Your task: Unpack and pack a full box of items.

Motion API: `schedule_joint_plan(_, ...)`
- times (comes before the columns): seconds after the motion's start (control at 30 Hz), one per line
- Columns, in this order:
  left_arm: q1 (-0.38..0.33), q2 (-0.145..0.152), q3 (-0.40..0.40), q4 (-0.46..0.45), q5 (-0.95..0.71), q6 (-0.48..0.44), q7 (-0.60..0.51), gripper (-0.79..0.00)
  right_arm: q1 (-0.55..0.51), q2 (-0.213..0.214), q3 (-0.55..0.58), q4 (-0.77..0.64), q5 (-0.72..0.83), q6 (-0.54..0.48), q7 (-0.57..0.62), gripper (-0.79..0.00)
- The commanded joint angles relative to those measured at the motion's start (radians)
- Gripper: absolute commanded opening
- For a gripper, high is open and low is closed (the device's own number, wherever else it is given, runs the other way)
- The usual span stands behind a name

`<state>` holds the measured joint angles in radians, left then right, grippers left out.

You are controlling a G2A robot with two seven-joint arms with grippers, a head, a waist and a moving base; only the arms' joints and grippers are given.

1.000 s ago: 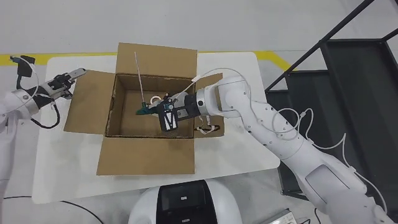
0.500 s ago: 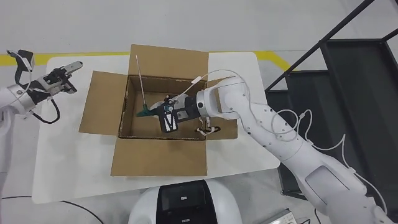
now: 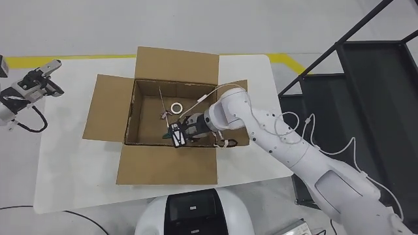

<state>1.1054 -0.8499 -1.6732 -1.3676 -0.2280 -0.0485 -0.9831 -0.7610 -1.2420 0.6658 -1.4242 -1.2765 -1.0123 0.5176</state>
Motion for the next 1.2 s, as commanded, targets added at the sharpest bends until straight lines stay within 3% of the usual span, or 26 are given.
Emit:
schedule_joint_plan(0.0, 0.001, 0.0, 0.001, -0.003, -0.001, -0.001, 0.0, 0.0, 0.013, -0.005, -0.015, 0.015, 0.02, 0.0, 0.017, -0.785)
schedule_joint_plan(0.07, 0.001, 0.0, 0.001, -0.003, -0.001, -0.001, 0.0, 0.0, 0.028, -0.013, -0.033, 0.034, 0.042, 0.0, 0.027, -0.785)
schedule_joint_plan(0.1, 0.001, 0.0, 0.001, -0.003, -0.001, -0.001, 0.0, 0.0, 0.037, -0.018, -0.041, 0.049, 0.05, 0.0, 0.032, -0.708)
schedule_joint_plan(0.13, 0.001, 0.0, 0.001, -0.003, -0.001, -0.001, 0.0, 0.0, 0.047, -0.022, -0.048, 0.066, 0.054, 0.004, 0.037, -0.434)
schedule_joint_plan(0.17, 0.001, 0.0, 0.001, -0.003, -0.001, -0.001, 0.0, 0.0, 0.055, -0.027, -0.057, 0.081, 0.061, 0.006, 0.04, 0.0)
schedule_joint_plan(0.4, 0.001, 0.0, 0.001, -0.003, -0.001, -0.001, 0.0, 0.0, 0.106, -0.056, -0.094, 0.145, 0.071, 0.03, 0.044, 0.0)
schedule_joint_plan(0.53, 0.001, 0.0, 0.001, -0.003, -0.001, -0.001, 0.0, 0.0, 0.103, -0.048, -0.056, 0.117, 0.082, 0.027, -0.017, 0.0)
schedule_joint_plan(0.77, 0.013, -0.001, 0.011, -0.012, 0.009, -0.001, 0.013, 0.0, -0.043, 0.028, 0.162, -0.046, 0.174, 0.0, -0.291, 0.0)
schedule_joint_plan(0.97, 0.005, 0.003, 0.031, 0.027, 0.061, 0.032, 0.004, 0.0, -0.201, 0.11, 0.311, -0.196, 0.277, 0.0, -0.318, 0.0)
schedule_joint_plan(1.17, -0.027, 0.003, 0.055, 0.112, 0.008, 0.012, -0.088, 0.0, -0.363, 0.177, 0.509, -0.289, 0.45, 0.0, -0.219, 0.0)
